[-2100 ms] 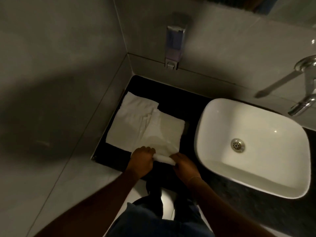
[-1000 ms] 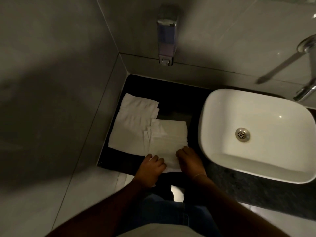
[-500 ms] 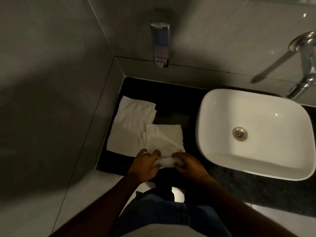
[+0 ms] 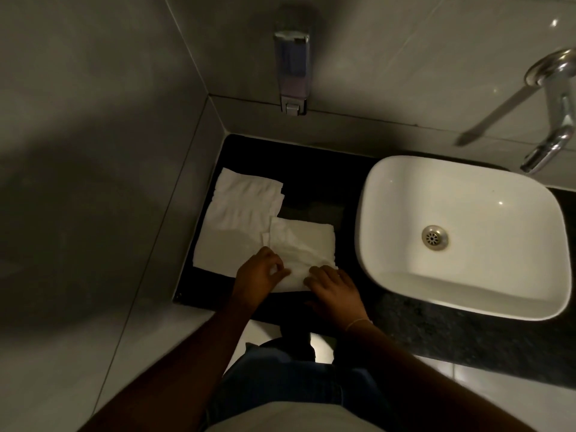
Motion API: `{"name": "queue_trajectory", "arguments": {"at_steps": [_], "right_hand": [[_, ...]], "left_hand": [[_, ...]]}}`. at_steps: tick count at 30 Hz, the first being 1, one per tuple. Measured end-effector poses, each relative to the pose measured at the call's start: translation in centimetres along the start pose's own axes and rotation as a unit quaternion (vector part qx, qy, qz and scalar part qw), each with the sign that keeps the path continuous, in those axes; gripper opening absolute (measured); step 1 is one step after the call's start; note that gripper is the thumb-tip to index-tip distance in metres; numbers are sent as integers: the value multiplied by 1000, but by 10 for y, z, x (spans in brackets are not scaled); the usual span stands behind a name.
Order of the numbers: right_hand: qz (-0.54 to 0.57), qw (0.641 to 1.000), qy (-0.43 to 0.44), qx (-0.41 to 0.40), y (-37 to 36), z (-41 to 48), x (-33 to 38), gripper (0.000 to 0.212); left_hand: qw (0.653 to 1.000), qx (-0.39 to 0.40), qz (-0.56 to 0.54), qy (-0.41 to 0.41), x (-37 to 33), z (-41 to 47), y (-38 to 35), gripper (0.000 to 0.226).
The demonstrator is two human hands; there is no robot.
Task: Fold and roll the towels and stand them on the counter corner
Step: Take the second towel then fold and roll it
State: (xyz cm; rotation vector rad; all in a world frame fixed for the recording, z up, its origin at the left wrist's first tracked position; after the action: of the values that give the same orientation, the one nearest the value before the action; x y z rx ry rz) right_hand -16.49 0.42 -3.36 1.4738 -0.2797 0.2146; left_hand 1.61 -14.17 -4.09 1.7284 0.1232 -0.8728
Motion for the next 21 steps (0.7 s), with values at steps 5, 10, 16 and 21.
{"name": "queue_trajectory", "arguments": {"at_steps": [5, 10, 16, 21], "right_hand": [[-25, 1000, 3, -18, -2, 2, -7, 41], [9, 1000, -15, 8, 6, 18, -5, 52], [232, 944, -211, 105, 19, 9, -7, 44], [301, 910, -274, 82, 9, -7, 1, 39]], "left_hand": [[951, 34, 209, -225, -5, -14, 5, 50], [947, 53, 216, -233, 5, -15, 10, 56], [977, 170, 88, -95, -3, -11, 29, 47], [974, 101, 145, -145, -11, -27, 25, 39]]}}
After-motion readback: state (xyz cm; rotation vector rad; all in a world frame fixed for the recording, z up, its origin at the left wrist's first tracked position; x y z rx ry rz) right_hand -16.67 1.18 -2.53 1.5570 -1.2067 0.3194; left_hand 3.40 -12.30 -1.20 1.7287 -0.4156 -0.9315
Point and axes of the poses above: each hand's wrist, its own z-axis towards the middle knuckle, its own y-axis out of the back of the hand, x = y × z, the point moved 1 cm from there along z, towards the middle knuckle, and after that the axes turned 13 degrees about -x, right-handed, at the moved point
